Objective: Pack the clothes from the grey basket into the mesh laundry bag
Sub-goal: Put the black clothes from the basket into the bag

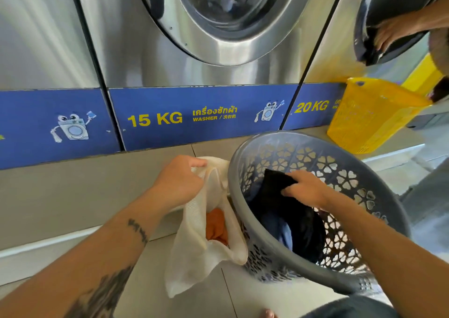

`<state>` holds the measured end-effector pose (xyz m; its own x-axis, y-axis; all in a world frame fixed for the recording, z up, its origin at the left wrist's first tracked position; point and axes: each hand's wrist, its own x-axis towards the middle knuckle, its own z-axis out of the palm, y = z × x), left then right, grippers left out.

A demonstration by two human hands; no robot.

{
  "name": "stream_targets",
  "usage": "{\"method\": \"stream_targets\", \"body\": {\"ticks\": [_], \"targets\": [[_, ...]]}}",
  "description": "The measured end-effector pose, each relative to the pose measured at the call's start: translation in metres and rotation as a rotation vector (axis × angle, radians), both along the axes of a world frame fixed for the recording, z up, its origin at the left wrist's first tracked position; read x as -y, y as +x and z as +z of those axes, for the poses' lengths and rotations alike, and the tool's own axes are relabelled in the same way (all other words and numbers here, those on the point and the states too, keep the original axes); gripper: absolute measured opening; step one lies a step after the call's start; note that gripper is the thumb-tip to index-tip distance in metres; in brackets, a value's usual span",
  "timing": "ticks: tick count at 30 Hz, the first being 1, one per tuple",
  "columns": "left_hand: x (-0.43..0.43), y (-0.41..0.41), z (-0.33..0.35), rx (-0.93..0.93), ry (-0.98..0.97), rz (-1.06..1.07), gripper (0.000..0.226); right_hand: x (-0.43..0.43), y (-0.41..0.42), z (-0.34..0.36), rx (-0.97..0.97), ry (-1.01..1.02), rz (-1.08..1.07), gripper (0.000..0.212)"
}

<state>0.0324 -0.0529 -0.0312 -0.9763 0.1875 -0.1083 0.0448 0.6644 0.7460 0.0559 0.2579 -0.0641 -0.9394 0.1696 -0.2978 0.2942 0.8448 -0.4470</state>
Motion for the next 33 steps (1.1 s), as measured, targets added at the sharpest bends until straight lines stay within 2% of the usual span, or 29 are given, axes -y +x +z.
{"method": "stream_targets", "body": {"ticks": [5, 8, 12, 15, 18, 20, 23, 25, 28, 31, 33], "targets": [[0.007, 0.021, 0.013, -0.041, 0.049, 0.027, 0.044, 0.027, 0.021, 0.040, -0.185, -0.195, -0.097, 0.008], [0.015, 0.032, 0.018, -0.046, 0.086, 0.069, 0.044, 0.045, 0.029, 0.054, -0.314, -0.228, -0.137, 0.017], [0.025, 0.042, 0.025, -0.051, 0.131, 0.119, 0.043, 0.065, 0.042, 0.058, -0.430, -0.279, -0.194, 0.016], [0.030, 0.047, 0.032, -0.059, 0.162, 0.143, 0.043, 0.088, 0.053, 0.065, -0.505, -0.306, -0.143, 0.006], [0.034, 0.046, 0.039, -0.078, 0.202, 0.153, 0.047, 0.126, 0.064, 0.070, -0.595, -0.241, -0.020, 0.016], [0.037, 0.044, 0.044, -0.081, 0.218, 0.155, 0.049, 0.151, 0.070, 0.061, -0.539, -0.125, 0.120, 0.025], [0.043, 0.044, 0.048, -0.091, 0.202, 0.156, 0.041, 0.173, 0.075, 0.039, -0.228, 0.107, 0.378, 0.037], [0.046, 0.045, 0.048, -0.076, 0.204, 0.166, 0.039, 0.172, 0.075, 0.034, -0.110, 0.134, 0.476, 0.045], [0.046, 0.046, 0.048, -0.046, 0.229, 0.172, 0.040, 0.164, 0.076, 0.036, -0.067, 0.032, 0.467, 0.058], [0.041, 0.045, 0.050, -0.042, 0.246, 0.164, 0.041, 0.163, 0.077, 0.034, -0.070, 0.115, 0.557, 0.047], [0.039, 0.044, 0.050, -0.035, 0.280, 0.165, 0.043, 0.162, 0.077, 0.034, -0.126, 0.101, 0.527, 0.051]]}}
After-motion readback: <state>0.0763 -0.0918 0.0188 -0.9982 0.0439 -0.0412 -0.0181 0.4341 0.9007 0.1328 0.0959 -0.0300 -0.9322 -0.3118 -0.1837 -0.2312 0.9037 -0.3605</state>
